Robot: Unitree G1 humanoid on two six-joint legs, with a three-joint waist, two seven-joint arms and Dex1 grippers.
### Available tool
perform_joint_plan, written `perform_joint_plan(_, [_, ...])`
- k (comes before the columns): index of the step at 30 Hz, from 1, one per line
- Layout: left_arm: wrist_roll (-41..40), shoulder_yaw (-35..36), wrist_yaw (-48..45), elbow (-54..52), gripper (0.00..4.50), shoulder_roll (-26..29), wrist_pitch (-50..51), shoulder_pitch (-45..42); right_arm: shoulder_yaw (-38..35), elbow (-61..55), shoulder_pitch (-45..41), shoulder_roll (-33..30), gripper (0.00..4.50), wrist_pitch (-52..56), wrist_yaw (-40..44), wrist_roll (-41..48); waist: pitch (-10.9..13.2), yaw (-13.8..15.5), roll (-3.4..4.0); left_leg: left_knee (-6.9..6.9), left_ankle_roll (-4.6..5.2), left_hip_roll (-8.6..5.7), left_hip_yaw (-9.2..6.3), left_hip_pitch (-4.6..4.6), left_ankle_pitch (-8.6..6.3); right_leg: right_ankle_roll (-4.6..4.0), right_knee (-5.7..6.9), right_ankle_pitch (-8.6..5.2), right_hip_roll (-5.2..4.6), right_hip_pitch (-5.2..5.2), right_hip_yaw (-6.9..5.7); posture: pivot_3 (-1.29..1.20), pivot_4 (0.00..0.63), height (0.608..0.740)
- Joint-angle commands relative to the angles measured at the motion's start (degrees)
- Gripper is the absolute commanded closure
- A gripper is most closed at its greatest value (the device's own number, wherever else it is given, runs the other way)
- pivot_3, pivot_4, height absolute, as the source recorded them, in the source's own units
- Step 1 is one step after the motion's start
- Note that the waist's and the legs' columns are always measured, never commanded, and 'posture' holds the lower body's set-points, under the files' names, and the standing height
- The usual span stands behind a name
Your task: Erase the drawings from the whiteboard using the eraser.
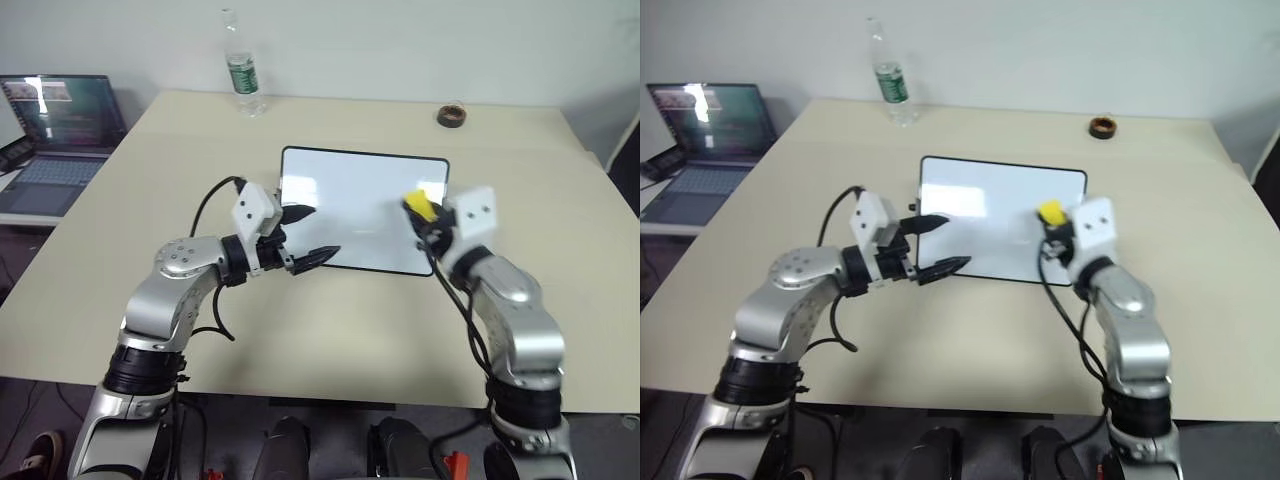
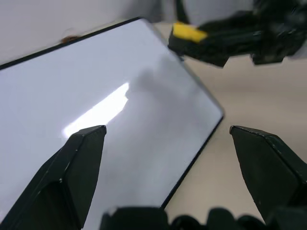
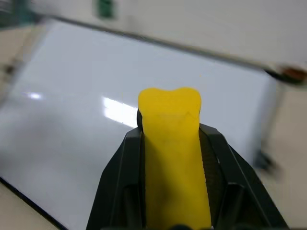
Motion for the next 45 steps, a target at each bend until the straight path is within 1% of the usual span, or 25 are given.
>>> perform_joint_plan(1, [-0.4, -2.5, -3.5, 2.6, 0.00, -2.6, -1.6, -4.4, -3.8, -8.8, 2.9, 0.3, 3.38, 6.5, -4.3, -0.3, 0.0, -1.0, 0.01, -0.03, 0.00, 0.01, 0.02, 0.07, 0.00, -0.01, 0.05, 0.00, 0.04, 0.01, 0.01, 0.00, 0.150, 0.740])
perform_joint_plan(3, [-0.4, -5.1, -6.9, 5.8, 0.00, -5.0, -2.4, -7.5, -6.0, -7.7, 3.9, 1.1, 3.38, 9.2, -6.8, -0.2, 0.0, -1.7, 0.01, -0.06, 0.00, 0.11, 0.08, 0.21, 0.00, -0.02, 0.15, -0.01, 0.15, 0.01, 0.05, 0.00, 0.150, 0.740])
perform_joint_plan(5, [0.5, -7.6, -10.5, 9.3, 0.00, -6.8, -4.1, -10.0, -6.0, -3.7, 3.7, 0.1, 3.38, 9.1, -8.3, -0.6, 0.0, -2.0, 0.01, -0.06, 0.01, 0.10, 0.08, 0.24, 0.01, -0.05, 0.26, -0.04, 0.18, 0.01, 0.04, 0.00, 0.150, 0.740])
perform_joint_plan(10, [4.1, -11.6, -15.7, 18.0, 0.00, -10.3, -9.6, -15.1, -6.9, 2.3, 0.7, -2.3, 3.38, 7.8, -7.3, 2.6, 0.0, -2.4, 0.03, -0.06, 0.02, 0.03, 0.22, 0.25, 0.01, -0.04, 0.28, -0.04, 0.31, 0.00, 0.10, 0.00, 0.150, 0.740])
perform_joint_plan(13, [6.4, -12.8, -17.6, 22.2, 0.00, -11.7, -13.0, -16.9, -7.2, 6.8, -1.6, -3.3, 3.38, 6.4, -8.1, 3.4, 0.0, -2.4, 0.03, -0.05, 0.03, 0.02, 0.21, 0.22, 0.01, -0.04, 0.25, -0.04, 0.32, -0.01, 0.10, 0.00, 0.150, 0.740])
perform_joint_plan(17, [8.0, -13.2, -19.1, 24.1, 0.00, -12.2, -15.0, -17.4, -7.4, 14.4, -4.4, -4.6, 3.38, 3.0, -8.9, 3.8, 0.0, -2.4, 0.03, -0.07, 0.03, 0.01, 0.22, 0.20, 0.01, -0.04, 0.21, -0.04, 0.32, 0.00, 0.10, 0.00, 0.150, 0.740])
perform_joint_plan(21, [8.4, -13.8, -20.8, 21.8, 0.00, -11.7, -14.5, -15.9, -7.9, 22.3, -6.7, -6.9, 3.38, -1.5, -8.4, 4.4, 0.0, -2.3, 0.04, -0.07, 0.03, 0.01, 0.23, 0.17, 0.00, -0.04, 0.17, -0.04, 0.31, -0.01, 0.13, 0.00, 0.150, 0.740])
perform_joint_plan(23, [8.7, -14.0, -20.5, 21.3, 0.00, -11.9, -14.5, -15.5, -8.7, 24.8, -7.6, -7.6, 2.66, -2.9, -8.8, 4.9, 0.0, -2.3, 0.05, -0.07, 0.03, 0.01, 0.22, 0.18, 0.00, -0.04, 0.17, -0.04, 0.29, -0.01, 0.13, 0.00, 0.150, 0.740])
perform_joint_plan(24, [8.9, -14.0, -20.2, 21.1, 0.00, -12.1, -14.4, -15.4, -9.1, 25.8, -8.0, -7.7, 2.41, -3.5, -9.1, 5.4, 0.0, -2.3, 0.05, -0.07, 0.03, 0.01, 0.22, 0.17, 0.01, -0.04, 0.17, -0.04, 0.29, -0.01, 0.13, 0.00, 0.150, 0.740])
perform_joint_plan(26, [9.0, -13.9, -19.5, 20.2, 0.00, -12.3, -14.1, -14.9, -10.1, 27.6, -8.7, -7.9, 1.72, -4.7, -9.9, 6.2, 0.0, -2.3, 0.05, -0.07, 0.03, 0.01, 0.21, 0.17, 0.01, -0.04, 0.17, -0.04, 0.29, -0.01, 0.14, 0.00, 0.150, 0.740])
perform_joint_plan(28, [9.1, -13.5, -18.7, 19.1, 0.00, -12.1, -13.7, -14.0, -11.1, 28.3, -9.1, -7.9, 1.05, -5.3, -10.4, 7.1, 0.0, -2.3, 0.05, -0.07, 0.03, 0.02, 0.23, 0.17, 0.01, -0.04, 0.18, -0.04, 0.29, -0.01, 0.15, 0.00, 0.150, 0.740])
perform_joint_plan(29, [9.0, -13.1, -18.2, 18.3, 0.00, -11.8, -13.2, -13.3, -11.3, 27.8, -9.1, -7.9, 0.58, -5.6, -10.3, 7.6, 0.0, -2.3, 0.05, -0.07, 0.03, 0.02, 0.22, 0.16, 0.00, -0.04, 0.17, -0.04, 0.29, -0.01, 0.17, 0.00, 0.150, 0.740])
perform_joint_plan(30, [8.8, -12.5, -17.6, 17.5, 0.00, -11.5, -12.8, -12.6, -11.7, 27.0, -9.1, -7.8, 0.31, -5.5, -10.2, 8.4, 0.0, -2.3, 0.06, -0.07, 0.03, 0.02, 0.22, 0.16, 0.01, -0.04, 0.18, -0.04, 0.29, -0.01, 0.18, 0.00, 0.150, 0.740])
perform_joint_plan(31, [8.6, -11.7, -16.6, 16.6, 0.00, -11.1, -12.2, -11.6, -11.9, 25.6, -8.8, -7.9, 0.01, -5.0, -9.8, 9.3, 0.0, -2.4, 0.06, -0.07, 0.03, 0.02, 0.22, 0.17, 0.00, -0.04, 0.18, -0.04, 0.29, -0.01, 0.18, 0.00, 0.150, 0.740])
perform_joint_plan(33, [7.7, -9.9, -14.6, 14.3, 0.00, -10.2, -10.1, -9.5, -12.4, 22.3, -8.3, -7.9, 0.01, -4.5, -9.0, 11.3, 0.1, -2.4, 0.10, -0.07, 0.03, 0.03, 0.23, 0.18, 0.00, -0.04, 0.20, -0.04, 0.29, -0.01, 0.21, 0.00, 0.150, 0.740])
perform_joint_plan(35, [6.3, -6.2, -11.2, 9.9, 0.00, -8.4, -6.9, -5.6, -12.0, 16.4, -6.8, -7.6, 0.01, -5.3, -6.4, 14.6, 0.1, -2.6, 0.15, -0.07, 0.03, 0.06, 0.21, 0.19, 0.00, -0.04, 0.21, -0.04, 0.29, -0.02, 0.22, 0.00, 0.150, 0.740])
perform_joint_plan(37, [4.9, -1.3, -6.9, 4.2, 0.00, -6.0, -4.0, 0.0, -10.4, 10.1, -3.8, -7.9, 0.01, -7.1, -4.7, 15.6, 0.1, -2.6, 0.16, -0.09, 0.03, 0.12, 0.17, 0.19, 0.00, -0.04, 0.22, -0.05, 0.24, -0.03, 0.25, 0.00, 0.150, 0.740])
perform_joint_plan(38, [2.6, 4.1, -2.6, -0.8, 0.00, -5.9, -1.3, 5.1, -9.6, 6.2, -0.9, -7.6, 0.01, -7.1, -4.1, 16.5, 0.1, -2.6, 0.16, -0.10, 0.03, 0.16, 0.14, 0.18, 0.00, -0.05, 0.20, -0.05, 0.23, -0.05, 0.25, 0.00, 0.150, 0.740])
perform_joint_plan(39, [-0.7, 9.4, 2.2, -5.9, 0.00, -7.0, 1.8, 9.8, -9.0, 3.4, 2.1, -7.2, 0.01, -7.9, -3.4, 17.0, 0.1, -2.6, 0.19, -0.11, 0.04, 0.16, 0.12, 0.18, 0.00, -0.06, 0.20, -0.07, 0.19, -0.04, 0.24, 0.00, 0.150, 0.740])
perform_joint_plan(40, [-3.2, 12.8, 5.6, -9.4, 0.00, -7.9, 4.2, 13.0, -8.7, 1.7, 4.1, -7.0, 0.01, -8.4, -3.0, 17.5, 0.1, -2.6, 0.18, -0.15, 0.03, 0.22, 0.07, 0.16, -0.01, -0.09, 0.15, -0.10, 0.14, -0.05, 0.23, 0.00, 0.150, 0.740])
perform_joint_plan(41, [-3.9, 16.2, 10.7, -13.1, 0.00, -10.0, 5.4, 16.6, -8.4, 1.6, 6.9, -6.3, 0.01, -12.9, -1.7, 17.8, 0.1, -2.4, 0.17, -0.15, 0.03, 0.31, 0.03, 0.16, -0.03, -0.07, 0.13, -0.15, 0.11, -0.02, 0.20, 0.00, 0.150, 0.740])
perform_joint_plan(43, [-1.6, 19.4, 18.4, -17.7, 0.00, -12.9, 4.4, 22.6, -7.4, 4.1, 12.1, -5.8, 0.01, -22.8, -0.5, 15.6, 0.1, -1.9, 0.16, -0.12, 0.02, 0.36, -0.04, 0.12, -0.04, -0.05, 0.09, -0.19, -0.01, 0.01, 0.11, 0.00, 0.150, 0.740])
perform_joint_plan(45, [3.3, 20.9, 25.1, -19.9, 0.00, -15.2, 0.7, 27.4, -6.8, 6.6, 17.0, -5.5, 0.01, -30.3, 0.6, 14.1, 0.1, -1.0, 0.14, -0.04, 0.02, 0.20, -0.04, 0.25, -0.04, 0.02, 0.06, -0.21, -0.13, 0.25, 0.10, 0.00, 0.150, 0.740])
